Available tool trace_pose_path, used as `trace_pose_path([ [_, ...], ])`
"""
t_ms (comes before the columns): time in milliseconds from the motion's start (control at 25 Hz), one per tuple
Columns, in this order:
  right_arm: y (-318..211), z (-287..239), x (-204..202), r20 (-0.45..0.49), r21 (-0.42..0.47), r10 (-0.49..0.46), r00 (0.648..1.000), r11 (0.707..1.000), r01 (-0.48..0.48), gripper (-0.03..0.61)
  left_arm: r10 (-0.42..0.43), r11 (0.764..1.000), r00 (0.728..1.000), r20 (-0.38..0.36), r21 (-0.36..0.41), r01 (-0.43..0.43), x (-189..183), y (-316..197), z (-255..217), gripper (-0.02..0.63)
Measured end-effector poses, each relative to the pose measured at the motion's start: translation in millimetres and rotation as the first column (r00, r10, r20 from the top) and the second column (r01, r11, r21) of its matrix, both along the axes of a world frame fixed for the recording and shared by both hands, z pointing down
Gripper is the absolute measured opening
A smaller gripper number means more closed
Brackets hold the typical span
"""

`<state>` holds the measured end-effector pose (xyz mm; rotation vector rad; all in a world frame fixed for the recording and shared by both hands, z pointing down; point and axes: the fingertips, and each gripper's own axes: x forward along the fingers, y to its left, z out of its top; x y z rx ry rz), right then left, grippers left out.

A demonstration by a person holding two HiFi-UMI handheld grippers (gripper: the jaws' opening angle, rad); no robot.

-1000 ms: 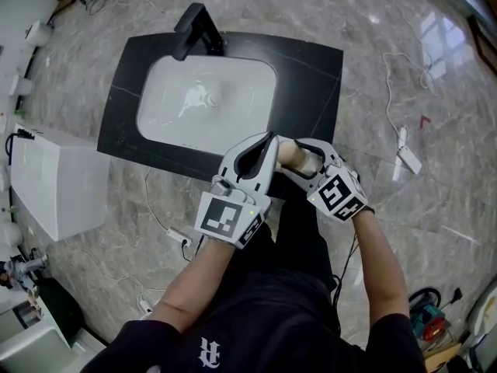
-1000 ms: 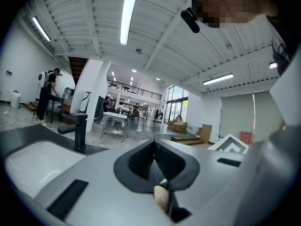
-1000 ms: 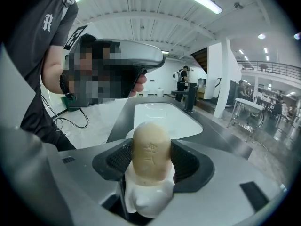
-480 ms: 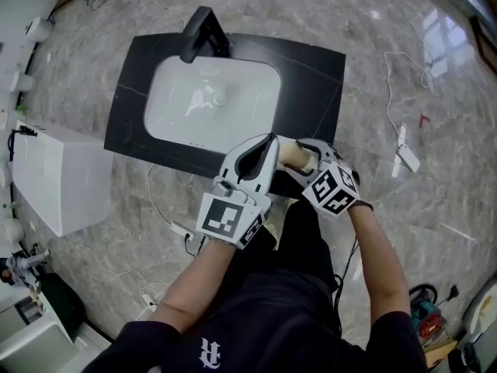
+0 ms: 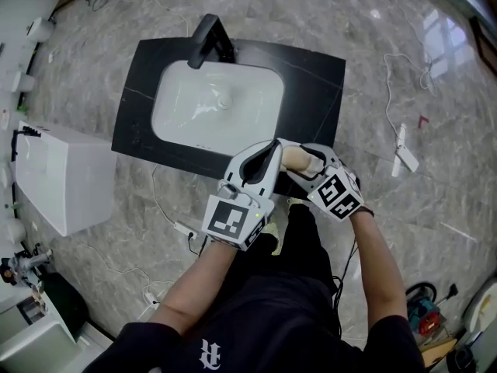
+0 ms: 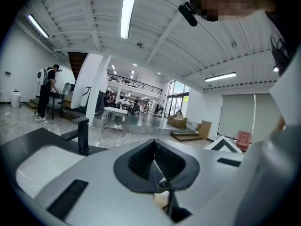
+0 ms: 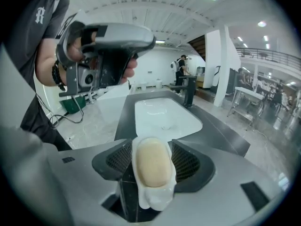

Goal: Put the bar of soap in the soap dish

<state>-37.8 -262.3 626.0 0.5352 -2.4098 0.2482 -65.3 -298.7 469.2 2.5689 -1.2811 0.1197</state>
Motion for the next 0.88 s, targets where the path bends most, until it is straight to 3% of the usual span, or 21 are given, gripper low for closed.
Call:
trace_pose_path([
  [200, -4.5, -58.4, -0.5, 0.161, -0.012, 0.131, 0.978, 0.991, -0.131, 0.262, 0.021, 1.000, 1.000, 0.010, -0.009, -0.021, 3.9, 6.1, -10.0, 0.006],
  [400, -8.9, -124.2, 4.8, 0.330, -0.040, 0.250, 0.910, 0.967, -0.251, 0.257, 0.038, 0.999, 0.999, 0.002, -0.001, -0.038, 6.4, 13.1, -31.6, 0.006],
  [880, -0.7, -228.8, 7.5, 0.476, -0.019, 0.358, 0.803, 0.918, -0.397, 0.057, 0.058, 0.996, 0.997, -0.045, 0.070, -0.055, 3.2, 35.5, -96.9, 0.006],
])
